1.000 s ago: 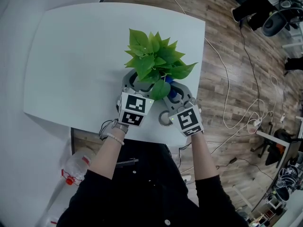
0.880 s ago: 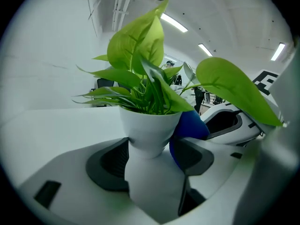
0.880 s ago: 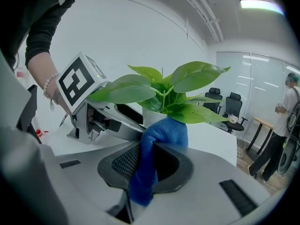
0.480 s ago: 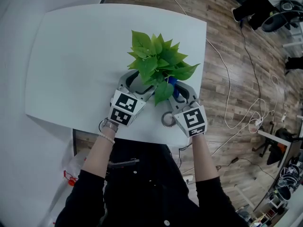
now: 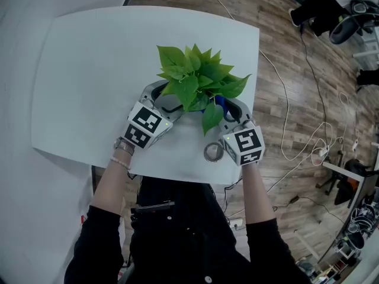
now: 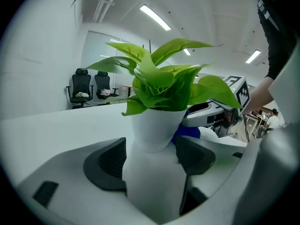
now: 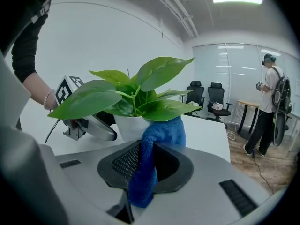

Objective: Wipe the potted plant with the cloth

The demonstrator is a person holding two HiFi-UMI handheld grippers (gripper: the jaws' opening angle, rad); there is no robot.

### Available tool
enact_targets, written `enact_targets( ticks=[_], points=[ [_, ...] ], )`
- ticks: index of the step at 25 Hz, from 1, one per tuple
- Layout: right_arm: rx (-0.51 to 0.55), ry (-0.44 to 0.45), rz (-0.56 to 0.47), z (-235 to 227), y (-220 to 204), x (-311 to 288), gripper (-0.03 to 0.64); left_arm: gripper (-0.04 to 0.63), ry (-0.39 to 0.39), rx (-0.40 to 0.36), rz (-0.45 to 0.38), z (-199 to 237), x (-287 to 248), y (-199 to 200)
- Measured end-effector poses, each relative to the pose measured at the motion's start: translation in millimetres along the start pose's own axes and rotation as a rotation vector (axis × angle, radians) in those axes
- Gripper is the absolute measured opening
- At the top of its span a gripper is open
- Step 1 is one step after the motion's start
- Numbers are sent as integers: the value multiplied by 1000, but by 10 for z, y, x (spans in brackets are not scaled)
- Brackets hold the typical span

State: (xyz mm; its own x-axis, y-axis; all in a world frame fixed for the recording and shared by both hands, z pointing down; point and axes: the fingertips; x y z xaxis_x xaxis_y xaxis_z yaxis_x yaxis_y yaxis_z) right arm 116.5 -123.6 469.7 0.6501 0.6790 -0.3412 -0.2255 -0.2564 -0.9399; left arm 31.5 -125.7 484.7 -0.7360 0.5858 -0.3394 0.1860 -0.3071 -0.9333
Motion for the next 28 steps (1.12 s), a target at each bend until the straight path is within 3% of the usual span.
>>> enact_targets(
  ticks=[10,18,23,28],
  points=[
    [43,-2,-4,-251,203,-266,95,331,-54,-23,-5,20,-38,-3],
    [99,45,12,-211,113,-427,95,331,-122,-66,-12,41,-78,-48],
    [125,70,22,-192,106,-424,95,331,-96,-97,-13,47,-64,-29],
    [143,87,25,-89,104,-360,95,330,-47,-70,-24,17,-79,-6]
  ],
)
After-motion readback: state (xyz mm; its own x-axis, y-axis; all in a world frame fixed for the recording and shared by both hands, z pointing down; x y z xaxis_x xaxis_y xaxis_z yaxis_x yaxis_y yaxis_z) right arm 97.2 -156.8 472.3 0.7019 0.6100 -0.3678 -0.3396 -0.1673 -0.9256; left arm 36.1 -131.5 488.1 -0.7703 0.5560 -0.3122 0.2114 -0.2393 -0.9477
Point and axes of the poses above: the fingertips, and each gripper's own axes: x backward along the fingers, z to its left, y out of its top, and after that the axes turned 9 degrees about -z, right-handed
